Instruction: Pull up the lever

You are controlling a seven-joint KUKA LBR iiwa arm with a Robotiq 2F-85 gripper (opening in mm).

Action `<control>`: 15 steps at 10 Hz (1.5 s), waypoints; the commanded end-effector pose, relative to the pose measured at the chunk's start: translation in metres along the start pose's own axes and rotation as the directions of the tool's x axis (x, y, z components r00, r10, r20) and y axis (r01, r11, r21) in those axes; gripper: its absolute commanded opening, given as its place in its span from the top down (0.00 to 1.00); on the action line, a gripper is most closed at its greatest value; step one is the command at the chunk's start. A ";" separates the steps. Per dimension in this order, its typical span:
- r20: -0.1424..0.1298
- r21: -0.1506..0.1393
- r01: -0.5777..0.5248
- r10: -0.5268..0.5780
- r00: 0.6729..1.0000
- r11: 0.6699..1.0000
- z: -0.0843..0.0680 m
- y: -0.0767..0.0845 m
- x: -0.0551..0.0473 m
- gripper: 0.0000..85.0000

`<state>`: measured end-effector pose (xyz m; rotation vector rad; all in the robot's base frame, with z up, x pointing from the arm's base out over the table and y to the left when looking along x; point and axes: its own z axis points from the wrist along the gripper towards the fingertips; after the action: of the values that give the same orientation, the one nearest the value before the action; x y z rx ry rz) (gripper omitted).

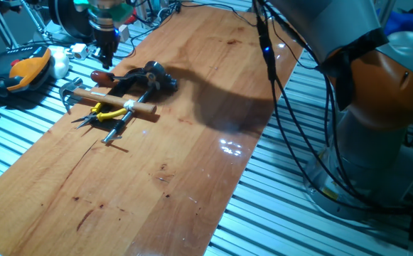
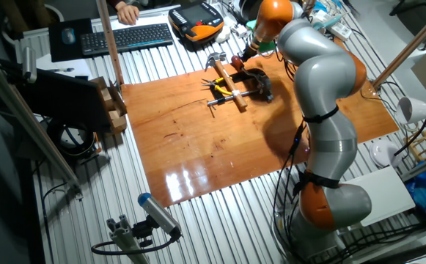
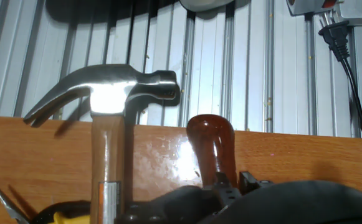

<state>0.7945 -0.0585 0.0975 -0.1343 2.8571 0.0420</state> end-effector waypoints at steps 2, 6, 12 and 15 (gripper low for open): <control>0.017 0.003 0.007 -0.007 1.000 1.000 0.001 0.000 -0.001 0.00; 0.009 -0.006 0.060 -0.060 0.998 0.998 0.008 0.004 -0.003 0.00; 0.016 0.016 0.093 -0.093 0.996 0.996 0.025 0.008 0.002 0.20; 0.018 0.018 0.099 -0.100 0.995 0.995 0.031 0.007 0.000 0.20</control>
<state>0.8025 -0.0507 0.0673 -0.2704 2.8268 -0.0033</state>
